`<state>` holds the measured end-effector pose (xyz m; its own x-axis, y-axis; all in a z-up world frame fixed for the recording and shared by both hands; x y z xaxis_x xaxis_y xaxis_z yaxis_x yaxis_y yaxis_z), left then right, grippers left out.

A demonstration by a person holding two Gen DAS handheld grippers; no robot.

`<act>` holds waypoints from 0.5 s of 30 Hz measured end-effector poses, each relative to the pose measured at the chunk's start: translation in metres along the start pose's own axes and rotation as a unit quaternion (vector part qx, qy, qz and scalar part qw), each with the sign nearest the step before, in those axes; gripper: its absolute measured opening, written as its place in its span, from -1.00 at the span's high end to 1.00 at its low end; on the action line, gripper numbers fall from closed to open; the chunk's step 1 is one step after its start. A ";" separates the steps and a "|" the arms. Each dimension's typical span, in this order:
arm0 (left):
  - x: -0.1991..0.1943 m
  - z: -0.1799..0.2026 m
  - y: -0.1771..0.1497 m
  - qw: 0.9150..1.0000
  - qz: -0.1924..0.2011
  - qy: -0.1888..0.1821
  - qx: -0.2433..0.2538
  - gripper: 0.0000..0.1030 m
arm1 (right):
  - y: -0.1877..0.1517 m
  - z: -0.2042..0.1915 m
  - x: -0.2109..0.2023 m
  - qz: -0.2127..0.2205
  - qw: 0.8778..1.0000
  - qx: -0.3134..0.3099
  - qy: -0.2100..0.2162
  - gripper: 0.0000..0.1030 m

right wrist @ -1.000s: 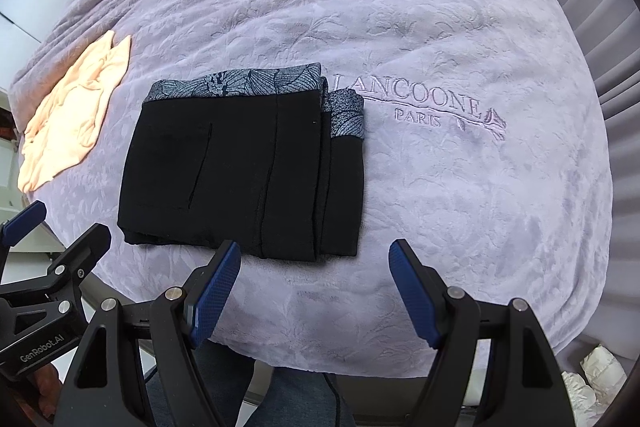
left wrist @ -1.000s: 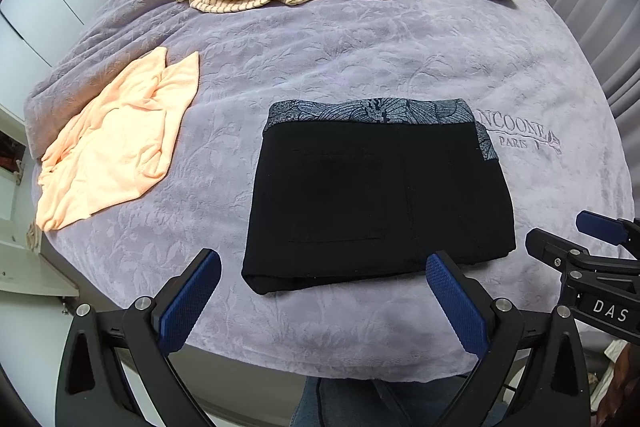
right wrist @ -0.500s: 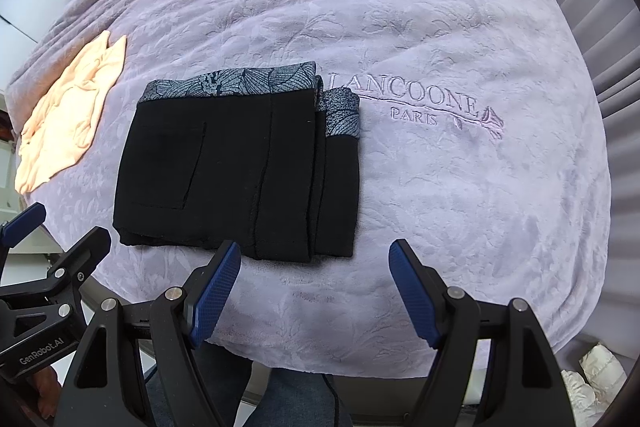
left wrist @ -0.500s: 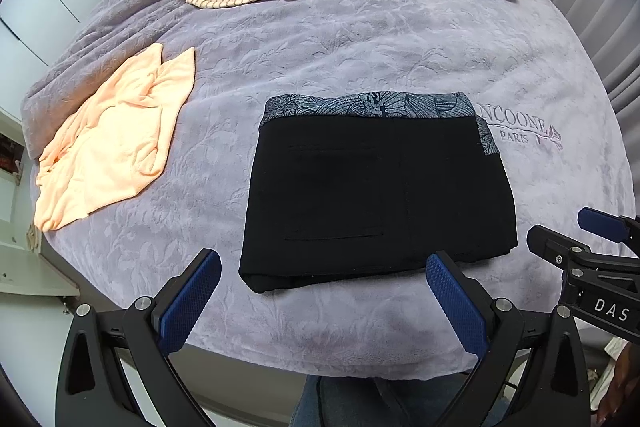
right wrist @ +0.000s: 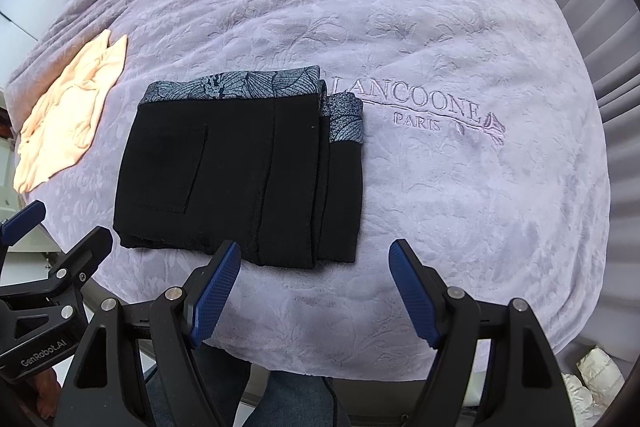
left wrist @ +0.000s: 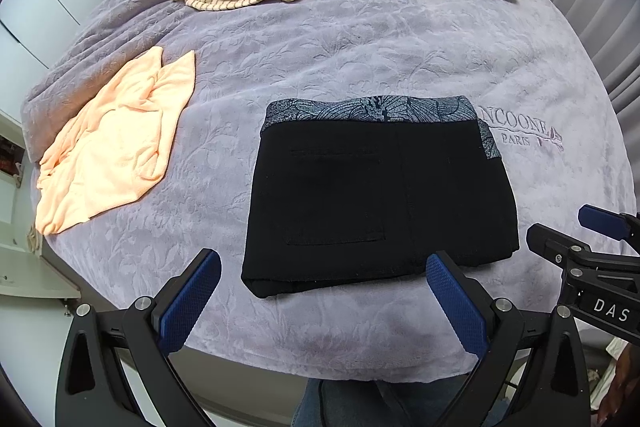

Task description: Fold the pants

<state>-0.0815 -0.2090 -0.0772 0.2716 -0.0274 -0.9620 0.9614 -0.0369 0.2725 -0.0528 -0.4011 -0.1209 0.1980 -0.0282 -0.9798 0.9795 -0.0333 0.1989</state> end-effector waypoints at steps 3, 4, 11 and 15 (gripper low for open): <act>0.000 0.000 0.000 1.000 -0.001 0.000 0.001 -1.00 | 0.001 -0.001 0.000 0.000 1.000 0.000 0.000 -0.55; 0.000 0.000 0.001 1.000 -0.001 0.000 0.001 -1.00 | 0.001 -0.001 0.000 0.000 1.000 0.000 0.000 -0.54; 0.002 -0.003 0.001 1.000 -0.003 -0.007 -0.001 -1.00 | 0.001 -0.002 0.000 0.002 1.000 -0.003 -0.001 -0.55; 0.003 -0.006 0.000 1.000 -0.007 -0.012 -0.010 -1.00 | 0.002 -0.005 -0.001 0.002 1.000 -0.005 -0.002 -0.55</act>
<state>-0.0807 -0.2029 -0.0807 0.2563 -0.0516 -0.9652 0.9661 -0.0182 0.2575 -0.0510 -0.3965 -0.1198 0.2026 -0.0316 -0.9787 0.9788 -0.0238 0.2034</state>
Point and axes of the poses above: each gripper's, at about its wrist camera, not at the fingertips, and x roughly the way its jaws point, z to its right, y to its top, the point moved 9 cm from there along x, roughly the way its jaws point, and after that the axes turned 13 degrees about -x, right-handed, at the moved point
